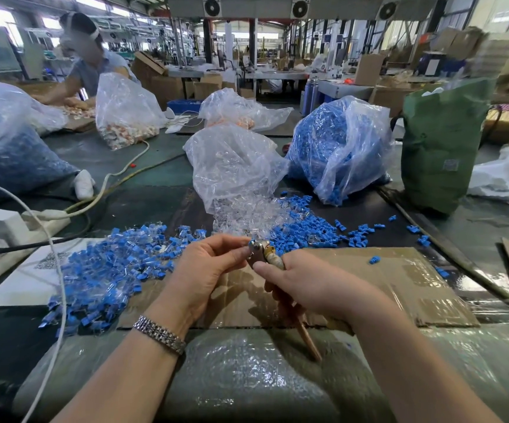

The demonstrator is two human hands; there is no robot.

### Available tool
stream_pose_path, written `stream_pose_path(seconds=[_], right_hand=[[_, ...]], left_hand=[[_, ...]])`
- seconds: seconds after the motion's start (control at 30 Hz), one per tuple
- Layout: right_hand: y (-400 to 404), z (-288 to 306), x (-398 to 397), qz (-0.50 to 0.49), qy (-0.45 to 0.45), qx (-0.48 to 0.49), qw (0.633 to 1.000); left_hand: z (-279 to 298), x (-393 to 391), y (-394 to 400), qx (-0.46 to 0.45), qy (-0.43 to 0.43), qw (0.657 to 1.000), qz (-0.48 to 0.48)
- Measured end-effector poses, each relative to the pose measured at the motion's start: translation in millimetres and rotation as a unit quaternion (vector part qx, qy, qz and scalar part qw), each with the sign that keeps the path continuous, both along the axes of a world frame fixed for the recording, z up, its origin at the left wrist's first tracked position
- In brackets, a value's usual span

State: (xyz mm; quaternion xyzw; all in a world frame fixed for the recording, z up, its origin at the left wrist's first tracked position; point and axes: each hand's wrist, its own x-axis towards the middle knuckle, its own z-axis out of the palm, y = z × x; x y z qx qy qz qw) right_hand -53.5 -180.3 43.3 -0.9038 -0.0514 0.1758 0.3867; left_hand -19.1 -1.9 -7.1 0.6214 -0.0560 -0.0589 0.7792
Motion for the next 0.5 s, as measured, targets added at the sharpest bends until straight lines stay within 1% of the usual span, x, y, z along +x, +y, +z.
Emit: stream_pose_path(seconds=[0.07, 0.13, 0.27, 0.3, 0.33, 0.37, 0.4, 0.43, 0.5], right_hand=[[2, -6, 1, -0.007, -0.021, -0.018, 1.000], [3, -8, 1, -0.011, -0.023, -0.018, 1.000], [-2, -2, -1, -0.012, 0.022, 0.028, 0.999], [-8, 0, -1, -0.015, 0.025, 0.030, 0.999], [-15, 2, 0, -0.025, 0.023, 0.027, 0.999], [-22, 4, 2, -0.042, 0.015, 0.020, 0.999], [-30, 5, 6, -0.066, 0.001, 0.006, 0.998], [-38, 5, 10, -0.094, -0.018, -0.027, 0.995], [-49, 0, 17, -0.143, -0.062, -0.151, 0.976]], left_hand=[[0, 0, 0, 0.014, 0.000, 1.000, 0.001], [-2, 2, 1, 0.020, -0.002, 1.000, 0.004], [-2, 2, 0, 0.036, -0.029, 0.999, 0.008], [-2, 2, 1, 0.047, -0.047, 0.997, 0.030], [-2, 3, 3, 0.079, -0.070, 0.992, 0.070], [-3, 4, 5, 0.138, -0.096, 0.978, 0.124], [-4, 5, 8, 0.213, -0.121, 0.952, 0.184], [-4, 6, 10, 0.286, -0.142, 0.917, 0.239], [-4, 6, 10, 0.399, -0.173, 0.846, 0.308]])
